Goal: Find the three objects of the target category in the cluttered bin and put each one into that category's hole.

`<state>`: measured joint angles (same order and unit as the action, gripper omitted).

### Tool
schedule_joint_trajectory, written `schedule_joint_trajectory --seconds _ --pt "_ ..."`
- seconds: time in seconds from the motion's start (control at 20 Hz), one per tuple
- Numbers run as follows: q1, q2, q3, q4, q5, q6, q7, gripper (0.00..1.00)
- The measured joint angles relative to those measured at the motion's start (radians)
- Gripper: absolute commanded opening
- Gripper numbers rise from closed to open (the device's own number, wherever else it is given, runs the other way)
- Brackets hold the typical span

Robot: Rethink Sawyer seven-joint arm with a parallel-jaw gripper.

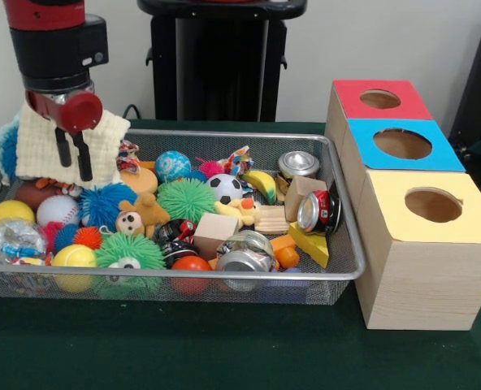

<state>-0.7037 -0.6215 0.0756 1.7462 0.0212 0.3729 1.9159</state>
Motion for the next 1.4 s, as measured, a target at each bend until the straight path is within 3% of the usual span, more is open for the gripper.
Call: schedule_joint_trajectory --seconds 0.35,0.7,1.0,1.4 --pt "0.045 -0.034 -0.058 -0.004 0.074 0.002 0.0 1.0" --pt "0.117 -0.042 -0.153 -0.073 0.101 0.029 0.0 1.0" --pt "0.121 -0.043 -0.179 -0.121 0.133 0.039 0.0 1.0" --pt "0.103 -0.106 -0.194 -0.094 0.175 0.039 0.0 1.0"
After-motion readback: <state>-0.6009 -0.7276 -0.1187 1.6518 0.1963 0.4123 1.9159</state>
